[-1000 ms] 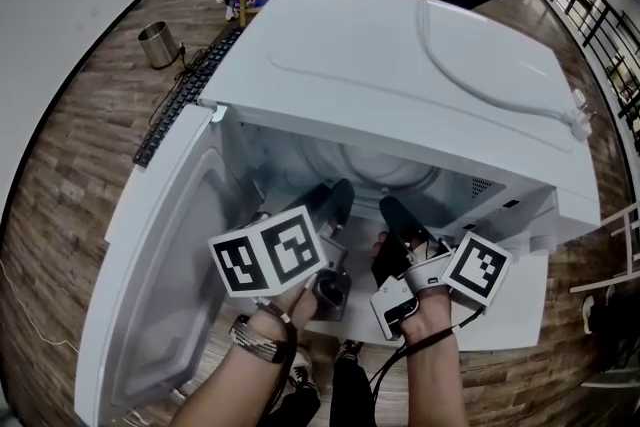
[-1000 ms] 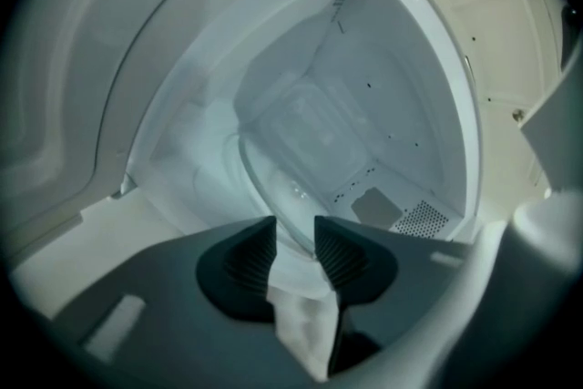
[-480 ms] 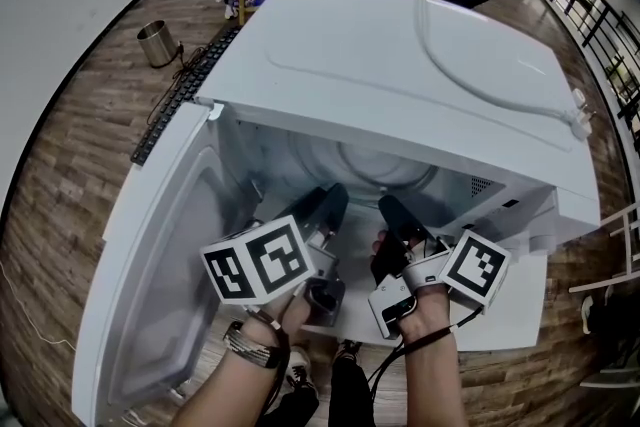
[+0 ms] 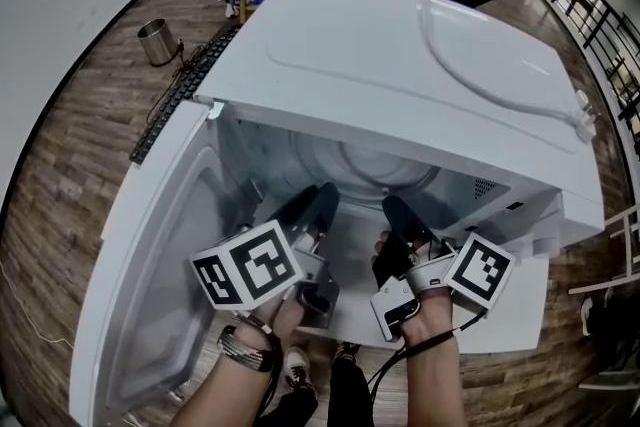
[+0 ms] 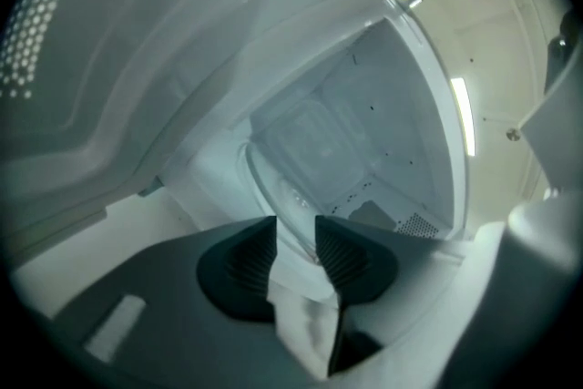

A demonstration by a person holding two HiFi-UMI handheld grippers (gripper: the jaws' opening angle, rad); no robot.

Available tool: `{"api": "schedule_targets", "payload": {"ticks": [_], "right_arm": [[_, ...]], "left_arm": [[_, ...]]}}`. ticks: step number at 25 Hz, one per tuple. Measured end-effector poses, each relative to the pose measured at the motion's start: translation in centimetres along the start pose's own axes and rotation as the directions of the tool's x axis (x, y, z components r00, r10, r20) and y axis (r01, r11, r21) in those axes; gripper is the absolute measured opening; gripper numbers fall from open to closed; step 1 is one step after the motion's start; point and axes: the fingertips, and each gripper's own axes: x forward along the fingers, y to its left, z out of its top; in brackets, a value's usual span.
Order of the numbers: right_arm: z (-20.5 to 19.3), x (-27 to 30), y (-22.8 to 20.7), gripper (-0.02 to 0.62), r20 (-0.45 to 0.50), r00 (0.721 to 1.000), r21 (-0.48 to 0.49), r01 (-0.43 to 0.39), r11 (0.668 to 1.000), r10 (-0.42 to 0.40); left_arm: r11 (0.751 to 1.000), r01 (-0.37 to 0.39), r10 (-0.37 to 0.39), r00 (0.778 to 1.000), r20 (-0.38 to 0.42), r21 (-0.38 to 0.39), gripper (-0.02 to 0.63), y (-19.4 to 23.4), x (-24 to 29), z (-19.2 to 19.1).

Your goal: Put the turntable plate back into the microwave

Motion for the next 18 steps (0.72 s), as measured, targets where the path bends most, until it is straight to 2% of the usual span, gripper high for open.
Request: {"api": "schedule_targets", "payload": {"ticks": [4,9,18], "right_arm": [[0.0,-0.3,-0.1,0.077,0.003,1.000,0.012,-0.006,1.000,0.006],[0.1,-0.9,-0.2,0.077,0.023,1.000,0.030,-0.006,1.000,0.005],[1.5,-0.8,0.5,0.077,0.044,0.999,-0.011,-0.011,1.000,0.011]], "left_arm": [[0.999,-0.017,0.017,1.000,-0.003,0.033,0.127,-0.2,0.4,0.1],[0.997,-0.032,0.034,0.999,-0.035,0.070,0.063,-0.1,0.6,-0.2],[0.996,-0.040,0.041,0.999,-0.013,0.082,0.057,0.1,0.6,0.0]]}}
